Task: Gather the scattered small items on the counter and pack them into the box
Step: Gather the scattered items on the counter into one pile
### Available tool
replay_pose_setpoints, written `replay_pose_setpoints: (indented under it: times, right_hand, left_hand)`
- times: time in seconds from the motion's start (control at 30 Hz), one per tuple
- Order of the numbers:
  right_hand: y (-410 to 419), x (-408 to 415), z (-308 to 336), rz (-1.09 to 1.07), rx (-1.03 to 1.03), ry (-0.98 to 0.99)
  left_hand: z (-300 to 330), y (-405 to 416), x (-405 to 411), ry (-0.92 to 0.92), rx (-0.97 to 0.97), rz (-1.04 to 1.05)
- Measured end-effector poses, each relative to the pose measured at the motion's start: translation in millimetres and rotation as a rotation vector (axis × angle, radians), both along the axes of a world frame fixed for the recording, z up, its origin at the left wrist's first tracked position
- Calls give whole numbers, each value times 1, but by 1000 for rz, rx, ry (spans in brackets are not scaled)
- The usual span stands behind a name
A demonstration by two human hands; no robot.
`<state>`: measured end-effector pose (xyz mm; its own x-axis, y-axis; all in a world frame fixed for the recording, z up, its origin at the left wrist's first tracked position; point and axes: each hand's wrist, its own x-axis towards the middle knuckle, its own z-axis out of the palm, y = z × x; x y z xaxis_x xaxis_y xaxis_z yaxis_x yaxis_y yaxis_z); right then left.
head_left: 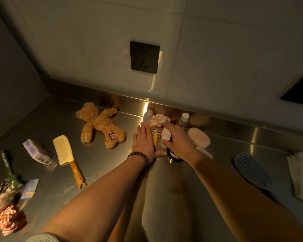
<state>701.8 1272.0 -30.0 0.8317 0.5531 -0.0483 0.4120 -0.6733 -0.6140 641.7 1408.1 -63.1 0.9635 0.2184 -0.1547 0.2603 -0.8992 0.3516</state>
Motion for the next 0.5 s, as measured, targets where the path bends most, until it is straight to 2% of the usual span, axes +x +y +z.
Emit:
replay_pose_setpoints:
  times: [0.17, 0.3, 0.4, 0.5]
  right_hand:
    - [-4, -17, 4, -74, 45, -33]
    - [7, -43, 14, -90, 26, -147]
    - [28, -67, 23, -30, 26, -223]
    - [58, -96, 27, 72, 81, -197]
  left_hand:
    - [8, 4, -10, -51, -44, 38]
    - [20, 21, -41, -257, -37, 129]
    - [32, 39, -76, -346, -4, 176]
    - [41, 62, -116, -389, 35, 211]
